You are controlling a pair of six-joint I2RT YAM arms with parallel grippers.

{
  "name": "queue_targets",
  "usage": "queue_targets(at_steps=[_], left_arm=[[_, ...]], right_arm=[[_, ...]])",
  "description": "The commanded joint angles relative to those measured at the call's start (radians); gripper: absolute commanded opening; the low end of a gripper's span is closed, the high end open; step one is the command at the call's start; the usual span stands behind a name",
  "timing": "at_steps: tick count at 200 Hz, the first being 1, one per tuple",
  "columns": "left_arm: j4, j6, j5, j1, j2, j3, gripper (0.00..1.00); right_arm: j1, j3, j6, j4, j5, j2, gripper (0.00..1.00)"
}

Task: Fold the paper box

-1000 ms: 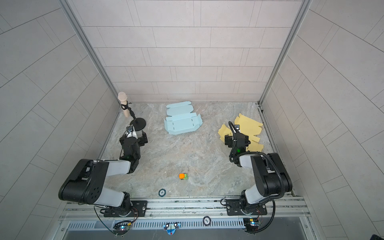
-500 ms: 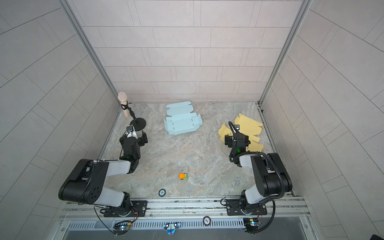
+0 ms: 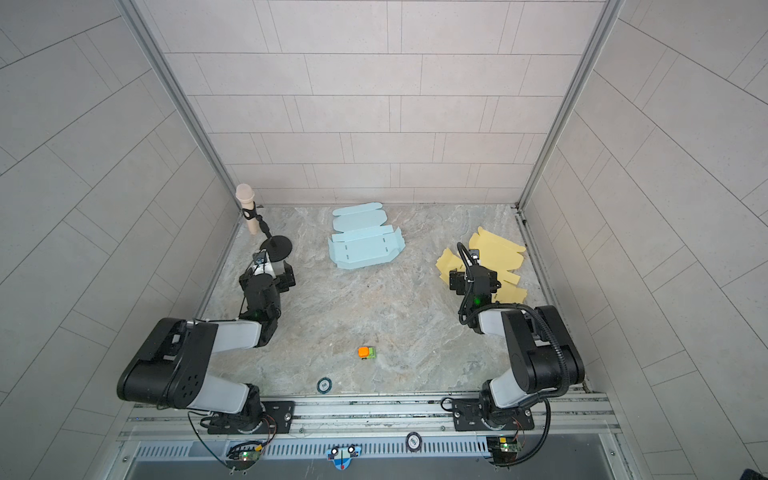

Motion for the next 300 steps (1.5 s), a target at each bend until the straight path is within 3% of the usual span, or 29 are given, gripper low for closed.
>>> queue_targets(at_steps=[1,138,178,207,254,281,300], left_arm=[[0.018,-0.007,0.004,0.006,0.004,-0.002,1.00],[0.027,-0.008,-0.001,0.007,-0.015,-0.015,1.00],[-0.026,-0.015,-0.016,0.006,-0.071,-0.012,1.00],[-0.155,-0.038,-0.059,0.001,-0.151,0.010,1.00],[-0.532,-0.128,-0.120,-0.037,-0.323,0.097,1.00],[-0.695,-0.185,-0.072,-0.126,-0.400,0.153,1.00],[-0.751,-0.231,-0.079,-0.236,-0.437,0.168,1.00]], right_arm=[[-0.003,0.012,-0.016,0.000,0.000,0.008,1.00],[-0.002,0.009,-0.017,0.003,0.000,0.005,1.00],[-0.002,0.042,-0.012,-0.070,0.012,-0.016,1.00],[-0.002,0.079,-0.005,-0.178,0.020,-0.069,1.00],[0.017,0.103,0.022,-0.344,0.049,-0.189,1.00],[0.056,0.184,0.044,-0.563,0.122,-0.255,1.00],[0.066,0.260,0.179,-0.752,0.172,-0.291,1.00]])
